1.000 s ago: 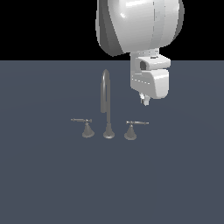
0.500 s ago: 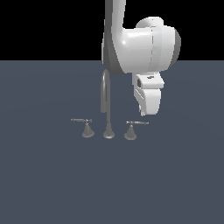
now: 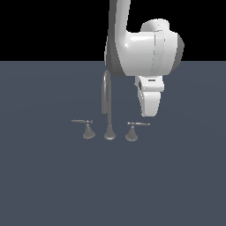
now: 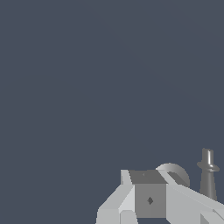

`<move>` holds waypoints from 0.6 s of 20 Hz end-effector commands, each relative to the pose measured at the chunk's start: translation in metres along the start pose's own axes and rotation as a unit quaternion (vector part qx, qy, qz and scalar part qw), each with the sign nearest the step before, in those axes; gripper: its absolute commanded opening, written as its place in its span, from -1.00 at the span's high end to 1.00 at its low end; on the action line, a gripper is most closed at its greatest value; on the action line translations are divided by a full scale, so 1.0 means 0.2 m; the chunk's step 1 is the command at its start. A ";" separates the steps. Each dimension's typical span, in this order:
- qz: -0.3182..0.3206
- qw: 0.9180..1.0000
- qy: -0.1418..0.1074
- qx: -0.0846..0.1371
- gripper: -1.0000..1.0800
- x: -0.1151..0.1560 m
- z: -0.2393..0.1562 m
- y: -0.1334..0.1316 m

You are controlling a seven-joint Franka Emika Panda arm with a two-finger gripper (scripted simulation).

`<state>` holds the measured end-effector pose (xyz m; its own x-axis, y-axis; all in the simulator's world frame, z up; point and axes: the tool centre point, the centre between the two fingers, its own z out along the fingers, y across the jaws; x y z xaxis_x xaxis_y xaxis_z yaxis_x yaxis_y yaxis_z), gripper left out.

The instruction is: Turn on the faucet by rotating a designated handle.

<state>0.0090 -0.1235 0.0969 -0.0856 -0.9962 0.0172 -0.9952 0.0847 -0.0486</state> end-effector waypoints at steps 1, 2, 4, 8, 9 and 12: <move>0.002 1.000 -0.009 -0.024 1.00 -0.04 0.16 0.06; 0.002 1.000 -0.009 -0.024 1.00 -0.04 0.16 0.06; 0.002 1.000 -0.009 -0.024 1.00 -0.04 0.16 0.06; 0.002 1.000 -0.008 -0.025 1.00 -0.02 0.15 0.11; 0.002 1.000 -0.008 -0.025 1.00 -0.01 0.15 0.13; 0.002 1.000 -0.008 -0.024 1.00 0.01 0.15 0.17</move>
<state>-0.0068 -0.1311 0.0825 -0.1020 -0.9948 0.0069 -0.9941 0.1017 -0.0371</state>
